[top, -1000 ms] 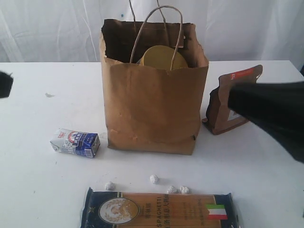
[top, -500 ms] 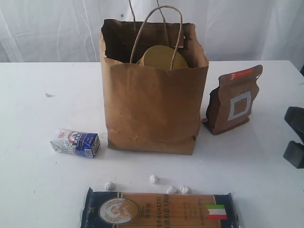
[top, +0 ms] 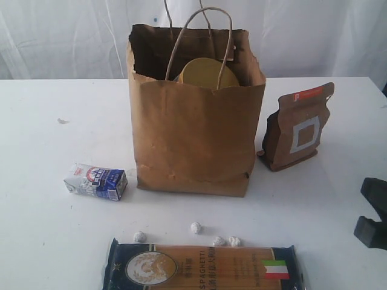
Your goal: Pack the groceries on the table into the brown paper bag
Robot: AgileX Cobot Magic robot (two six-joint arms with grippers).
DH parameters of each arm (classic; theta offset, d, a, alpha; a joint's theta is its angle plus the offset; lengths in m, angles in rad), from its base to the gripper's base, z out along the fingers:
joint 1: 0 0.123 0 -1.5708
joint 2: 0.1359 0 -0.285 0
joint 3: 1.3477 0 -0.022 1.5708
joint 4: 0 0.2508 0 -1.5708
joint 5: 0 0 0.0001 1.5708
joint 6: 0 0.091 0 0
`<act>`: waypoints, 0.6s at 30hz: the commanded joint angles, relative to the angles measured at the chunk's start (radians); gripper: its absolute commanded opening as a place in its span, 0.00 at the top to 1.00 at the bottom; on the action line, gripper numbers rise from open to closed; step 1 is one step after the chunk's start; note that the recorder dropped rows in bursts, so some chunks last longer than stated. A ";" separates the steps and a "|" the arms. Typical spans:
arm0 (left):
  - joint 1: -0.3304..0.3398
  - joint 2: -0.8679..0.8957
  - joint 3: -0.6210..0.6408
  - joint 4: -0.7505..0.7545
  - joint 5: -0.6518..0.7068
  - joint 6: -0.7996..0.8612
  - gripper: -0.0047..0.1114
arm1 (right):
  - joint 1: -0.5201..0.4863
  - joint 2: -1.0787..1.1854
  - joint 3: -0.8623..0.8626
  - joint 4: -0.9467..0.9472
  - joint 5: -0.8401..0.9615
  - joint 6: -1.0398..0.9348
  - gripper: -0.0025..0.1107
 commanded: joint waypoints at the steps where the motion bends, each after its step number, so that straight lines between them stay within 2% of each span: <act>1: 0.002 -0.005 0.006 -0.013 0.011 0.002 0.96 | -0.005 -0.006 0.005 0.000 0.009 0.006 0.98; 11: 0.002 -0.005 0.006 -0.013 0.016 0.002 0.96 | -0.003 -0.048 0.005 0.000 0.009 0.037 0.98; 15: 0.002 -0.005 0.006 -0.013 0.021 0.002 0.96 | -0.021 -0.366 0.028 0.000 -0.037 -0.062 0.98; 18: 0.002 -0.005 0.006 -0.013 0.021 0.002 0.96 | -0.035 -0.511 0.088 0.000 -0.098 -0.042 0.98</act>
